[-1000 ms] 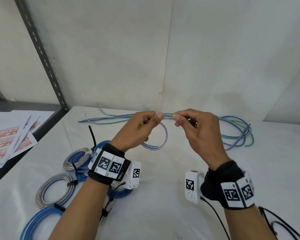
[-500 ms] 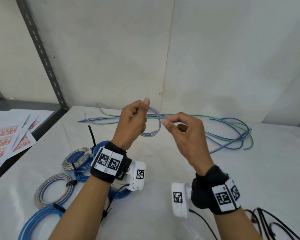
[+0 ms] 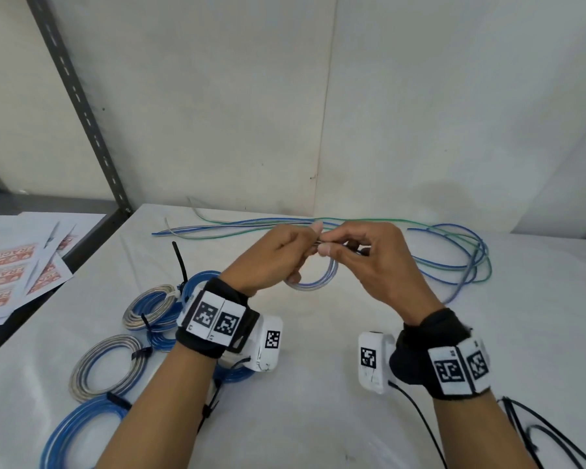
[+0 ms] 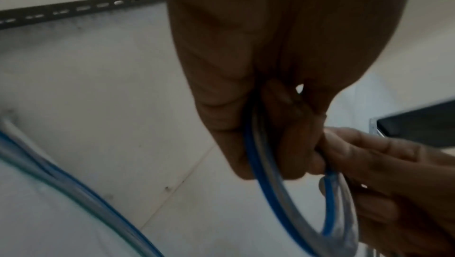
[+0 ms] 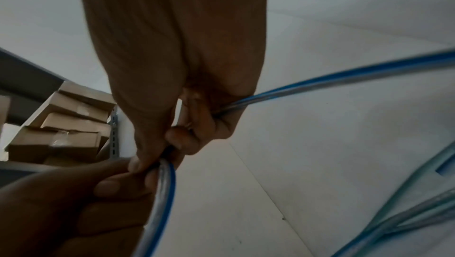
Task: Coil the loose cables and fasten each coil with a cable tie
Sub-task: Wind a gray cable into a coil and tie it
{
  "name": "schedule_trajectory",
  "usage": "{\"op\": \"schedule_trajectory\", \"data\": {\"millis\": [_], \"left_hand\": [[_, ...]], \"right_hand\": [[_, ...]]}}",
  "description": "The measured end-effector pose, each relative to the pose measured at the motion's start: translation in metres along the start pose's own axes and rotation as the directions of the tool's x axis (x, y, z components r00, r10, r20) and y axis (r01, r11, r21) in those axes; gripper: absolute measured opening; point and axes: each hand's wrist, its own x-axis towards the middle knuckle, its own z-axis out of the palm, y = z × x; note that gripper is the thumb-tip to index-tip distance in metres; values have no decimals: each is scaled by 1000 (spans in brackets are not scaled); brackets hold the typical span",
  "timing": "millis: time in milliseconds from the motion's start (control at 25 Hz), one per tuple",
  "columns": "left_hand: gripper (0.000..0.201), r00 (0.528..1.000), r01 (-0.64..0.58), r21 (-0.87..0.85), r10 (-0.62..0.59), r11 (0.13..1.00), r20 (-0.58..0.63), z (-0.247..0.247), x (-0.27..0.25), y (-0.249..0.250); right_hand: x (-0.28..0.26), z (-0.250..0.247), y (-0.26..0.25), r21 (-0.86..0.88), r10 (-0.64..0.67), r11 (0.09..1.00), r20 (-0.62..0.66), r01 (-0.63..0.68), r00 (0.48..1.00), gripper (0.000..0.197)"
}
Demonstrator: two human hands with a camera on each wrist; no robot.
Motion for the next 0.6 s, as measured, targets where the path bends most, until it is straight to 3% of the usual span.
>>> {"op": "schedule_trajectory", "data": {"millis": [160,280,360,480,600], "left_hand": [[45,981,-124,-335,65,934,-182,0,7,1],[47,945,-210,-456,60,865,-321,9,9,3],[48,936,-214,-492,33,844,-351,12,11,1],[51,971,-87,-373,-4,924,-237,0,10,-1],[54,994,-3,-40,-1,999,-111,-1,7,-4]], "right_hand": [[2,2,0,144,40,990,-265,-2,963,6],[1,29,-9,331,139,943,-295,-35,946,10],[0,39,-13,416,181,908,-295,-44,938,14],[2,22,-6,294,101,956,-266,-19,959,15],[-1,8,-3,97,22,995,-72,-15,997,15]]}}
